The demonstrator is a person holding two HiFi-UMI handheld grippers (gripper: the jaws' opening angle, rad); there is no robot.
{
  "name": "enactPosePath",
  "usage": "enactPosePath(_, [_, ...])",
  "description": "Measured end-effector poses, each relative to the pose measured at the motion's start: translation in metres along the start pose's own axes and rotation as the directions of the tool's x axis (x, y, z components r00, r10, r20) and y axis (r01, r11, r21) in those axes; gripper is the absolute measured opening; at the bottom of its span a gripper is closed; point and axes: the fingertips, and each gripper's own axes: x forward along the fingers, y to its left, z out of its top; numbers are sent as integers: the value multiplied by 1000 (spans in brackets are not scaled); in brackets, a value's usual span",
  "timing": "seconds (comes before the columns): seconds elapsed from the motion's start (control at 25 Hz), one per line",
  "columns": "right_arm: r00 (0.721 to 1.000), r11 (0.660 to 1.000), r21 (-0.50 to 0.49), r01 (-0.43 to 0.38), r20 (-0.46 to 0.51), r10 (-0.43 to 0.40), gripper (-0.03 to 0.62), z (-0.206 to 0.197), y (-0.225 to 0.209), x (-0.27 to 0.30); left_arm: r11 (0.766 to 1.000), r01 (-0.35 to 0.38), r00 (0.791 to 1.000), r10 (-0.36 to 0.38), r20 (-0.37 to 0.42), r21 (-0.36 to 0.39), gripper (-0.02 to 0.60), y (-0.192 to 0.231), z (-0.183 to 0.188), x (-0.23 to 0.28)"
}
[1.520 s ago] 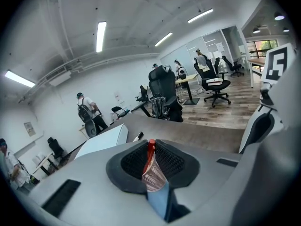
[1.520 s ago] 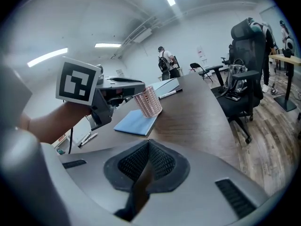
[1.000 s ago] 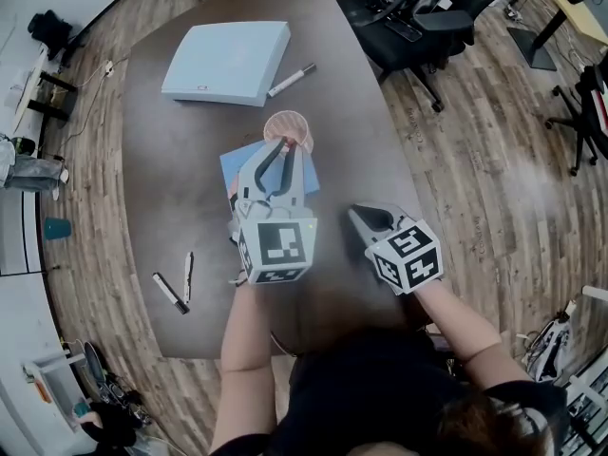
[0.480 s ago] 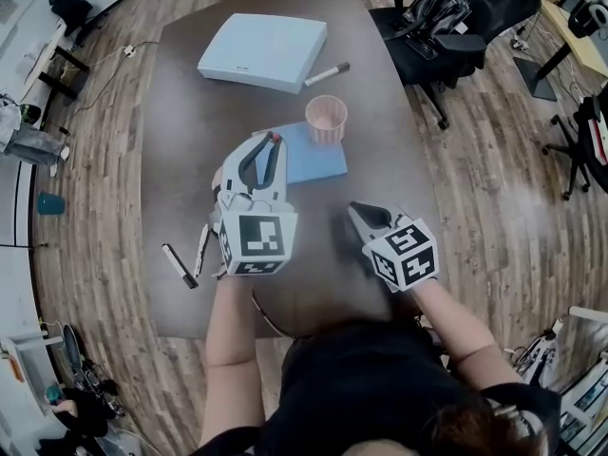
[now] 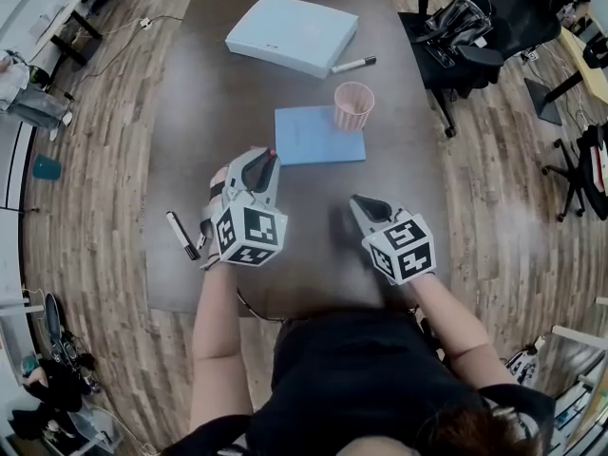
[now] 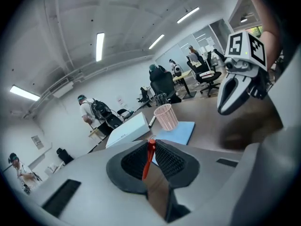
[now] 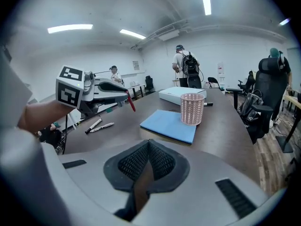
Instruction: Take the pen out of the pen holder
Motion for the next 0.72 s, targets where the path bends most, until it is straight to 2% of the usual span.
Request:
enactPosePath(0.32, [999, 1000, -13, -22, -36, 22, 14, -7, 11, 15, 987, 99, 992, -87, -96, 125, 71, -34, -45, 0])
enactPosePath(0.52, [998, 999, -23, -39, -43, 38, 14, -8, 16, 17, 953, 137, 980, -90, -179, 271, 71, -55, -69, 4])
enactPosePath(0.72, [997, 999, -22, -48, -53, 46, 14, -15, 20, 18, 929, 181, 972, -117, -206, 324, 77, -73, -84, 7])
